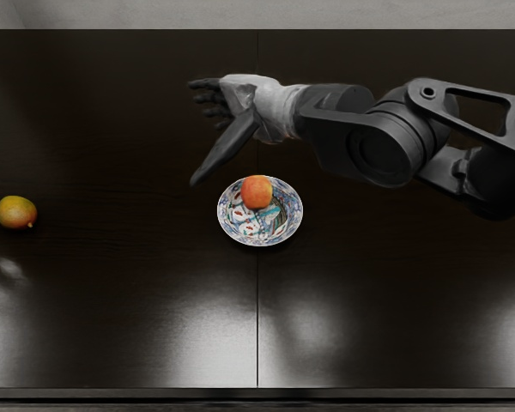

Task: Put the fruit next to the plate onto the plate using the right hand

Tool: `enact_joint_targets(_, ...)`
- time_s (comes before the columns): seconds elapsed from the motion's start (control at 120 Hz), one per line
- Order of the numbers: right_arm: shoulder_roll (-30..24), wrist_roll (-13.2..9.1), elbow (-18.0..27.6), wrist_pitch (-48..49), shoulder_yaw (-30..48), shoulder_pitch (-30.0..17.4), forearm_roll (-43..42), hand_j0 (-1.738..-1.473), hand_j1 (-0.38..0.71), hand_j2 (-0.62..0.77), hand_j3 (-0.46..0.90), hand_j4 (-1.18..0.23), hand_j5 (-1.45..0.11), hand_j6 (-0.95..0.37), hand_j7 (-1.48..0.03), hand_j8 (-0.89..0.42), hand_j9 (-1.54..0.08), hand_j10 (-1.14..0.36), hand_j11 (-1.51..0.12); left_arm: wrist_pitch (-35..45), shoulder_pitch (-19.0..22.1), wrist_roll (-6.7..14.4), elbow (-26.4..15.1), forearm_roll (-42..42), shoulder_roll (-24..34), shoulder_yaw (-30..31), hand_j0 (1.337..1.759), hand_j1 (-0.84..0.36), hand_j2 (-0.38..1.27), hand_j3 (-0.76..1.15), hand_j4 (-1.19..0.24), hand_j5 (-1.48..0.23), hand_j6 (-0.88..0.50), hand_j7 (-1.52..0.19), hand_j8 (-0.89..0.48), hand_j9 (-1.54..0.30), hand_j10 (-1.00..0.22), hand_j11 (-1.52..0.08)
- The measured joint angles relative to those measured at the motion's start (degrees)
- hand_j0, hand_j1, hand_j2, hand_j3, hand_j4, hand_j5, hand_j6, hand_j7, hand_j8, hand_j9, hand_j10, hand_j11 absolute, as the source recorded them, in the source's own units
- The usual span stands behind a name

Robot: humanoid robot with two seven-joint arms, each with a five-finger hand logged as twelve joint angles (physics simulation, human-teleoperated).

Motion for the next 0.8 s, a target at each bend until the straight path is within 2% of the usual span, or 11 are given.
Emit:
enact_joint_targets(0.15,-2.7,0.0,-6.3,24.6,6.8,-8.5,16.1,-1.658,-0.31,-0.01,0.0,-0.03,-0.04,-0.03,-0.04,-0.03,-0.04,-0.03,-0.04,0.0,0.0,0.0,0.0,0.0,0.0,0.0,1.658,0.07,0.05,0.0,-0.23,-0.3,-0.23,-0.3,-0.23,-0.3,-0.23,-0.3)
enact_joint_targets(0.35,-11.3,0.0,-8.8,41.4,6.5,-12.0,35.0,-1.658,-0.31,-0.01,0.0,-0.03,-0.04,-0.03,-0.04,-0.03,-0.04,-0.03,-0.04,0.0,0.0,0.0,0.0,0.0,0.0,0.0,1.658,0.07,0.05,0.0,-0.23,-0.3,-0.23,-0.3,-0.23,-0.3,-0.23,-0.3)
enact_joint_targets(0.542,-20.9,0.0,-8.9,50.2,4.2,-14.7,41.7,-1.658,-0.31,-0.01,0.0,-0.03,-0.04,-0.03,-0.04,-0.03,-0.04,-0.03,-0.04,-0.1,0.1,0.0,0.0,0.0,0.0,0.0,1.658,0.07,0.05,0.0,-0.23,-0.3,-0.23,-0.3,-0.23,-0.3,-0.23,-0.3)
enact_joint_targets(0.683,-30.1,0.0,-8.6,52.1,3.5,-17.3,44.3,-1.658,-0.31,-0.01,0.0,-0.03,-0.04,-0.03,-0.04,-0.03,-0.04,-0.03,-0.04,-0.1,0.0,0.0,0.0,0.0,0.0,-0.1,1.658,0.07,0.05,0.0,-0.23,-0.3,-0.23,-0.3,-0.23,-0.3,-0.23,-0.3)
enact_joint_targets(0.8,-34.4,0.0,-8.5,52.6,3.3,-18.8,45.6,-1.658,-0.31,-0.01,0.0,-0.03,-0.04,-0.03,-0.04,-0.03,-0.04,-0.03,-0.04,-0.1,0.1,0.0,0.0,0.0,0.0,-0.1,1.658,0.07,0.05,0.0,-0.23,-0.3,-0.23,-0.3,-0.23,-0.3,-0.23,-0.3)
